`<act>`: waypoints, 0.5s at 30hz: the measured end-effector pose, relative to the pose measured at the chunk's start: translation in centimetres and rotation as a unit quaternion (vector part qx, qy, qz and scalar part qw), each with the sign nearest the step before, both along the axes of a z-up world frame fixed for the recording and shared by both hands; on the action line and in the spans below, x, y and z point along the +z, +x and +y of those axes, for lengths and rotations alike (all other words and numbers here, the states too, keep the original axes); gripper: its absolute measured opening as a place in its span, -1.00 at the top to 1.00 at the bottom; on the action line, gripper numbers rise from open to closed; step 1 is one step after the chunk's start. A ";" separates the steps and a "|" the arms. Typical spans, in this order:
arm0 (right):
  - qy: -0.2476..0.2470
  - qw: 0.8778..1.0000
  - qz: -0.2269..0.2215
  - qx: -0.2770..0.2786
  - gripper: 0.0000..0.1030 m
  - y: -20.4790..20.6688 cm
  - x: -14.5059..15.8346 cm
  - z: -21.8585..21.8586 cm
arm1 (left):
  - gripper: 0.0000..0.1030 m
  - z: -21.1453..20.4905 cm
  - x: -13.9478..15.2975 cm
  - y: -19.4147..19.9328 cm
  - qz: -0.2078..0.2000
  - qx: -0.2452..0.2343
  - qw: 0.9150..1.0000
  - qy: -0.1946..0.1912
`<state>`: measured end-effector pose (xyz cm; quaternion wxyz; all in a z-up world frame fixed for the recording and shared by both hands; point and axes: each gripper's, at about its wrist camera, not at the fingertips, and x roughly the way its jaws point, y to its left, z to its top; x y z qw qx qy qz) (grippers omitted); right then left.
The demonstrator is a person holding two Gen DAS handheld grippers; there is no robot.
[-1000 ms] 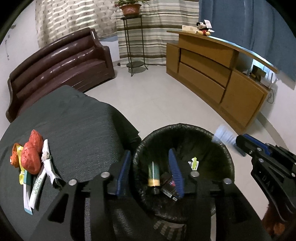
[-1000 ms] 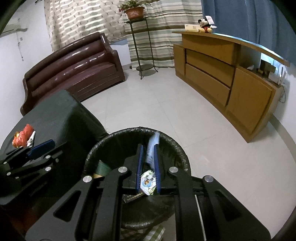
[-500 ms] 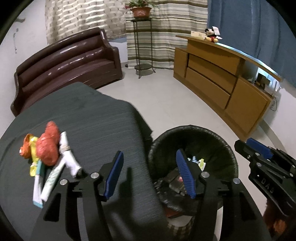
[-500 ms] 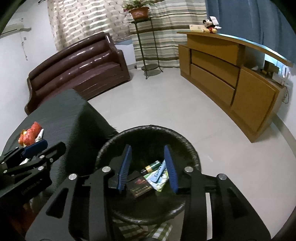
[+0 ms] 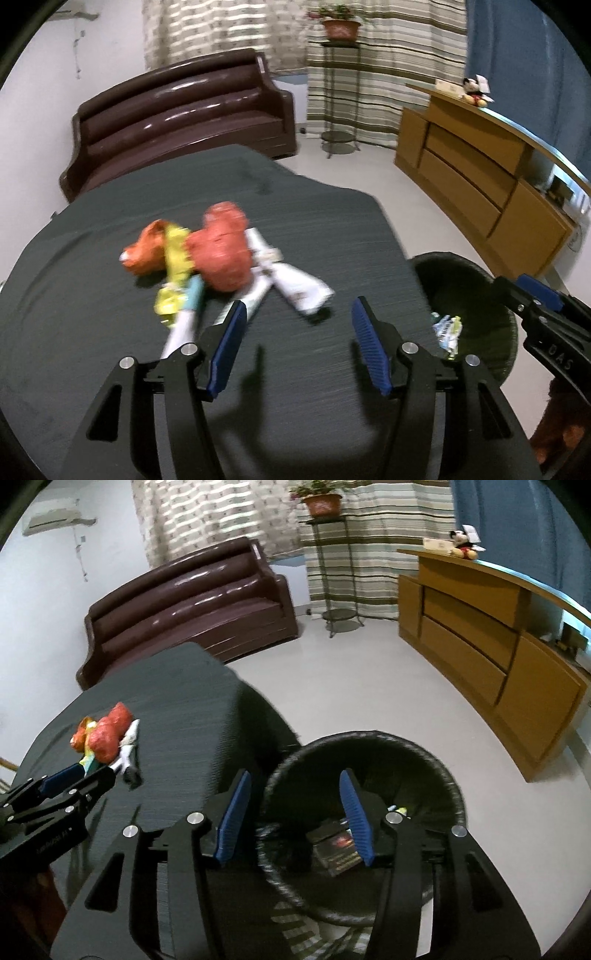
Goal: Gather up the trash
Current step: 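Move both open tools back over the trash on the table, then grasp the white-teal toothpaste tube with the left tool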
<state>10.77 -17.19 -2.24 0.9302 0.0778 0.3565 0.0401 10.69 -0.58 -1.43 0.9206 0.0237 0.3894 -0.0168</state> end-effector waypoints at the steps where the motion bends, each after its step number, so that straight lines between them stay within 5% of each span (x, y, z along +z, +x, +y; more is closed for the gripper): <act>1: -0.001 1.000 0.001 0.006 0.05 0.1 0.1 0.5 | -0.13 0.7 0.0 -0.1 0.001 0.008 1.000 -0.001; 15: -0.015 0.999 0.008 0.051 0.04 0.0 0.3 5.3 | -0.13 6.9 -1.1 -0.6 0.012 0.063 0.998 -0.008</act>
